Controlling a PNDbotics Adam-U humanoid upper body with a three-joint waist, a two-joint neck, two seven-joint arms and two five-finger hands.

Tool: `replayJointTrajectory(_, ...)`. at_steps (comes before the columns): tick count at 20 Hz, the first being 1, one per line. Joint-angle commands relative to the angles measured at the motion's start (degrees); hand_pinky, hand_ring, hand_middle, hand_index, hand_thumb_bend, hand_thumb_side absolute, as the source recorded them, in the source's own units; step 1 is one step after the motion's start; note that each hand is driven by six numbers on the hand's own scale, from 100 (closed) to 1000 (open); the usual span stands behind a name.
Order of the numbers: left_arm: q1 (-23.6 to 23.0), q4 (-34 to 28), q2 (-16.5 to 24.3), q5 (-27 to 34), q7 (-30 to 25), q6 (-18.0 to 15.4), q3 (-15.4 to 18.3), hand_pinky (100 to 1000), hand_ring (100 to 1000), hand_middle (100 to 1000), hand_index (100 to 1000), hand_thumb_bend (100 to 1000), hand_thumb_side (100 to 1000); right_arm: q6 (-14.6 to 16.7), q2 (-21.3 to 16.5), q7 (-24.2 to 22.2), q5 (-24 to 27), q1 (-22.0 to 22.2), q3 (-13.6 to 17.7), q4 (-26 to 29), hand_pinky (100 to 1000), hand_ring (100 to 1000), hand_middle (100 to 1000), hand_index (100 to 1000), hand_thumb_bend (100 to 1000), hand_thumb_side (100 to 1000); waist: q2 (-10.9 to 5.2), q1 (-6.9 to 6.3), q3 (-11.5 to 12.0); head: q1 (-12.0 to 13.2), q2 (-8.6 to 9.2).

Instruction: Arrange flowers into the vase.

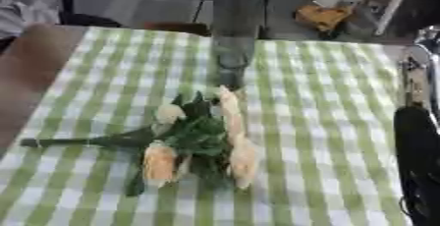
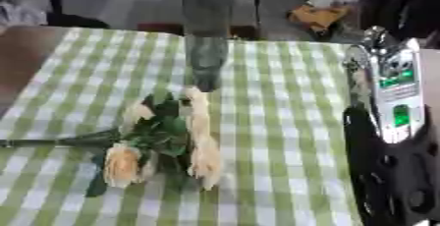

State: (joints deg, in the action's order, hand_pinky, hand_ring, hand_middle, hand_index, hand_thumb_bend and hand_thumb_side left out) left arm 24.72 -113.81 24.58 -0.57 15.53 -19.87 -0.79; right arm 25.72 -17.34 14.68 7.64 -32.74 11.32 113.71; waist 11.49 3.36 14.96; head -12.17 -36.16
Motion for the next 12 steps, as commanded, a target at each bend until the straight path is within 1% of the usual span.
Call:
replayJointTrajectory(1, 0.4, -0.8, 0.3, -0.2, 0.1, -0.3, 0.6, 608, 859, 872, 942, 100, 849, 0.2, -0.5, -0.1, 0.4, -0.5, 0.6, 0.9, 653, 746, 755, 805, 100, 1000, -0.94, -0.32, -0.1, -0.1, 0.73)
replayJointTrajectory(12, 0.3, -0.8, 0.3, -0.4, 0.2, -0.1, 0.6, 607, 858, 872, 938, 100, 832, 0.2, -0.7, -0.2, 0.6, -0.6, 0.5, 0.9, 653, 744, 753, 806, 100, 1000, -0.64, -0.06, -0.2, -0.2, 1.15)
